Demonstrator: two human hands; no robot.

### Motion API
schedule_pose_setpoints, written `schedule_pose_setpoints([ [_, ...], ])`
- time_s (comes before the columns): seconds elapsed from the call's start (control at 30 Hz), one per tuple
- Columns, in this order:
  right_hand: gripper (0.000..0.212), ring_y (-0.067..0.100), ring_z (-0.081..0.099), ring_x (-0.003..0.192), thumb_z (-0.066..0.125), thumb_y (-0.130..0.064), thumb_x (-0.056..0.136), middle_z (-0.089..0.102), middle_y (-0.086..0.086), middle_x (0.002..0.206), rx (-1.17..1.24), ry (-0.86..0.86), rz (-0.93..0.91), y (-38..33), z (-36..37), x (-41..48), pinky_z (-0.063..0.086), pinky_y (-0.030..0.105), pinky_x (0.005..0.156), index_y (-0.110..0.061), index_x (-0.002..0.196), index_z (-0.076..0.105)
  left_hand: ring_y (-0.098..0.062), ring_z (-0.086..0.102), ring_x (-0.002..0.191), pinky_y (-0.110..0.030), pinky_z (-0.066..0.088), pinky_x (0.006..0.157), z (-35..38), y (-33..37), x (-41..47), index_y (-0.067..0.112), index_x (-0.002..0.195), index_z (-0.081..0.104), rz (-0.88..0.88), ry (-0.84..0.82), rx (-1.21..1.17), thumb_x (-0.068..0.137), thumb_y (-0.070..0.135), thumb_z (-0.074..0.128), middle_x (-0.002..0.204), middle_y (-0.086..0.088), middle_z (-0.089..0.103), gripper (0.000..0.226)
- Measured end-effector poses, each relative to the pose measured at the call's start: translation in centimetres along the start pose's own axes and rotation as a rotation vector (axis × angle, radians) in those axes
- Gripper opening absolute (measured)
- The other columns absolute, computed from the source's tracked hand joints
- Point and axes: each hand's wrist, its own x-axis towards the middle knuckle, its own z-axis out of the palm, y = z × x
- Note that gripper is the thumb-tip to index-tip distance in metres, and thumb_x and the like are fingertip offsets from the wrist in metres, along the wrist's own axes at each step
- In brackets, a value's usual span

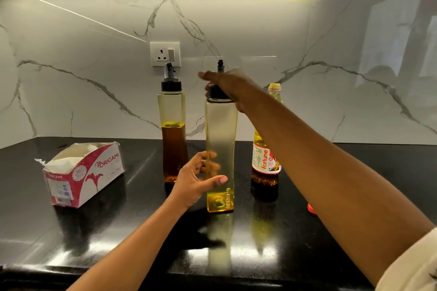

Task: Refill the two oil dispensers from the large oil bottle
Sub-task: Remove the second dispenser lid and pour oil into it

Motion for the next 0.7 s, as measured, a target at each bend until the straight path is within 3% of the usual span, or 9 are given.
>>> schedule_pose_setpoints([
  [0.03, 0.044, 0.023, 0.065, 0.091, 0.068, -0.047, 0.08, 0.066, 0.009, 0.096, -0.045, 0.092, 0.017, -0.4, 0.3, 0.0, 0.054, 0.035, 0.083, -0.007, 0.097, 0.059, -0.012, 0.067, 0.096, -0.031, 0.057, 0.084, 0.2, 0.0, -0.1, 0.036, 0.114, 0.057, 0.008, 0.02, 0.025, 0.052, 0.064, 0.083, 0.099, 0.004, 0.069, 0.073],
  [0.1, 0.038, 0.02, 0.062, 0.083, 0.059, -0.052, 0.083, 0.062, 0.003, 0.082, -0.227, 0.243, -0.058, -1.3, 0.5, 0.2, 0.051, 0.033, 0.074, -0.015, 0.077, 0.053, -0.011, 0.066, 0.096, -0.03, 0.057, 0.084, 0.4, 0.1, -0.3, 0.039, 0.114, 0.057, 0.021, 0.061, 0.068, 0.053, 0.066, 0.081, 0.097, 0.01, 0.068, 0.071],
  [0.2, 0.035, 0.02, 0.054, 0.067, 0.05, -0.037, 0.089, 0.051, -0.001, 0.063, -0.528, 0.379, -0.204, -2.0, 0.6, -0.1, 0.034, 0.023, 0.053, -0.017, 0.06, 0.046, -0.012, 0.067, 0.094, -0.031, 0.058, 0.081, 0.4, 0.0, -0.5, 0.043, 0.112, 0.057, 0.041, 0.102, 0.105, 0.053, 0.068, 0.08, 0.094, 0.013, 0.069, 0.068],
  [0.27, 0.035, 0.022, 0.052, 0.065, 0.046, -0.028, 0.091, 0.051, 0.0, 0.061, -0.587, 0.41, -0.264, -1.7, 0.8, 0.1, 0.032, 0.023, 0.052, -0.015, 0.059, 0.047, -0.012, 0.067, 0.093, -0.03, 0.058, 0.079, 0.4, 0.1, -0.5, 0.044, 0.112, 0.057, 0.048, 0.104, 0.112, 0.054, 0.068, 0.08, 0.094, 0.012, 0.069, 0.066],
  [0.4, 0.033, 0.019, 0.068, 0.063, 0.044, -0.022, 0.095, 0.07, 0.008, 0.074, -0.38, 0.244, -0.282, -1.1, 0.8, 0.3, 0.056, 0.03, 0.066, -0.003, 0.077, 0.065, -0.011, 0.069, 0.094, -0.025, 0.058, 0.075, 0.3, 0.4, -0.4, 0.036, 0.113, 0.059, 0.033, 0.064, 0.031, 0.054, 0.063, 0.082, 0.098, 0.007, 0.072, 0.068],
  [0.6, 0.037, 0.02, 0.067, 0.057, 0.045, -0.026, 0.098, 0.068, 0.01, 0.063, -0.051, -0.024, -0.27, -1.0, 0.4, -0.1, 0.055, 0.025, 0.055, -0.002, 0.077, 0.063, -0.019, 0.07, 0.094, -0.031, 0.058, 0.08, 0.0, 0.5, -0.1, 0.024, 0.115, 0.061, 0.033, 0.015, -0.049, 0.054, 0.057, 0.085, 0.098, -0.007, 0.072, 0.073],
  [0.7, 0.038, 0.022, 0.067, 0.06, 0.045, -0.031, 0.098, 0.067, 0.01, 0.064, 0.054, -0.188, -0.28, -0.7, -0.4, 0.1, 0.055, 0.028, 0.06, -0.004, 0.079, 0.063, -0.022, 0.07, 0.095, -0.031, 0.058, 0.079, 0.0, 0.4, 0.0, 0.021, 0.116, 0.06, 0.025, -0.025, -0.077, 0.055, 0.054, 0.086, 0.099, -0.008, 0.072, 0.074],
])
